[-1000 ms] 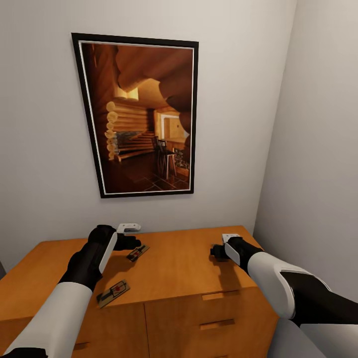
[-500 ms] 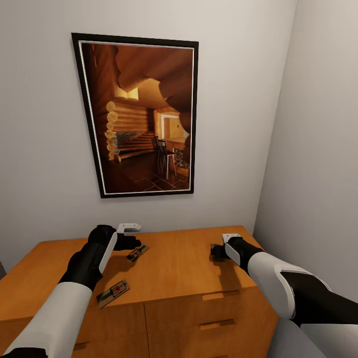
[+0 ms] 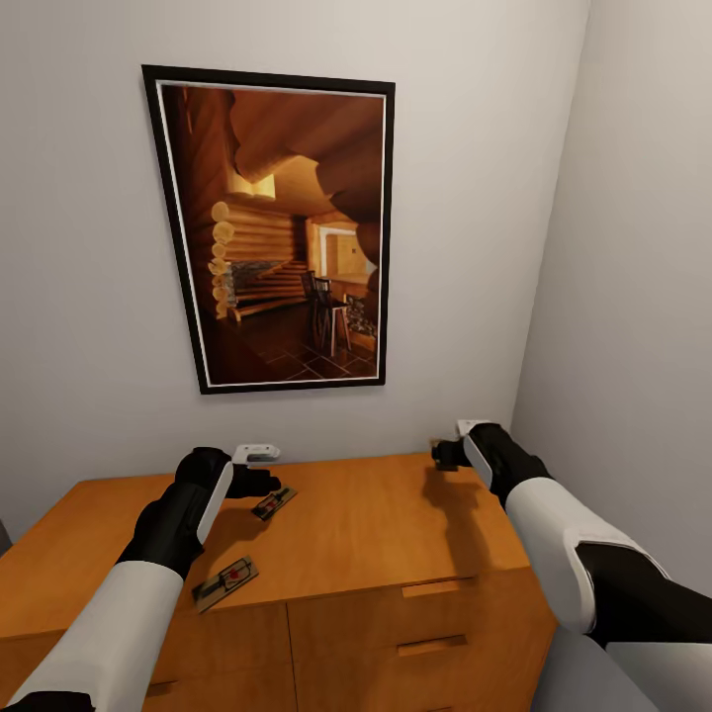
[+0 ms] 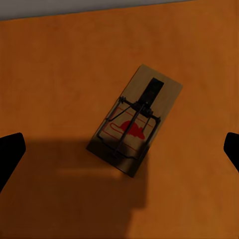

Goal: Take the four mousetraps from the cabinet in the bathroom and place them on the bathroom floor. Make sure all four end up on the same floor surface, and ensure that at least two of them are either under or directly next to the same bathroom sink.

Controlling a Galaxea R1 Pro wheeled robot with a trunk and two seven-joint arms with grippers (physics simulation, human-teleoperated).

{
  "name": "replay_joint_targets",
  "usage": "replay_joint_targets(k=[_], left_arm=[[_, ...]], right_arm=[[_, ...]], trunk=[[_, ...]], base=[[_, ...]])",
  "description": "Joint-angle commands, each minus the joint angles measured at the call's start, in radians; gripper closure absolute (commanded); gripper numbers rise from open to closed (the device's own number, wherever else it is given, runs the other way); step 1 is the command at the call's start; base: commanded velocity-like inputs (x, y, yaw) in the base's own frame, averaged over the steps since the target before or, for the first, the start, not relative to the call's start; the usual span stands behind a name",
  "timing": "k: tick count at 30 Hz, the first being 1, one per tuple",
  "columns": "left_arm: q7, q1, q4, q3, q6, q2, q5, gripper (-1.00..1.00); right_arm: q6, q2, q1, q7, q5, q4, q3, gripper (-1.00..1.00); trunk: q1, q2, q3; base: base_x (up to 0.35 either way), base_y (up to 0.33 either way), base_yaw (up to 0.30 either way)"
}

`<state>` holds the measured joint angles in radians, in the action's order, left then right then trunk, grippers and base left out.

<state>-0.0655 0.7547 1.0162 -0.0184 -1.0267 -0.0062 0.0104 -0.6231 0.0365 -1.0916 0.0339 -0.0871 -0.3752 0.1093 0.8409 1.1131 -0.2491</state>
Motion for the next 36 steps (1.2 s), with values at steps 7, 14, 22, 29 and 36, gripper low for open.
replay_joint_targets(k=[7, 14, 22, 29, 36], left_arm=[[-0.002, 0.001, 0.001, 0.000, -0.004, 0.000, 0.000, -1.00], [-0.002, 0.001, 0.001, 0.000, -0.004, 0.000, 0.000, -1.00], [-0.002, 0.001, 0.001, 0.000, -0.004, 0.000, 0.000, -1.00], [-0.001, 0.001, 0.001, 0.001, -0.004, 0.001, 0.000, -1.00], [0.000, 0.001, 0.001, 0.001, -0.004, 0.002, 0.000, -1.00]], right_arm=[[-0.008, -0.001, -0.001, -0.004, -0.005, -0.009, 0.009, 1.00], [-0.004, -0.002, -0.001, -0.005, -0.006, -0.010, 0.009, 1.00], [0.000, -0.003, -0.001, -0.006, -0.006, -0.008, 0.010, 1.00], [-0.001, -0.003, -0.001, -0.022, -0.006, -0.004, 0.009, 1.00], [0.001, -0.003, -0.001, -0.038, -0.008, 0.000, 0.009, 1.00]], trunk=[[0.000, 0.001, -0.001], [0.000, 0.001, -0.001], [0.000, 0.001, -0.001], [0.000, 0.001, -0.001], [0.000, 0.001, -0.001]], base=[[0.000, 0.000, 0.000], [0.000, 0.000, 0.000], [0.000, 0.000, 0.000], [0.000, 0.000, 0.000], [0.000, 0.000, 0.000]])
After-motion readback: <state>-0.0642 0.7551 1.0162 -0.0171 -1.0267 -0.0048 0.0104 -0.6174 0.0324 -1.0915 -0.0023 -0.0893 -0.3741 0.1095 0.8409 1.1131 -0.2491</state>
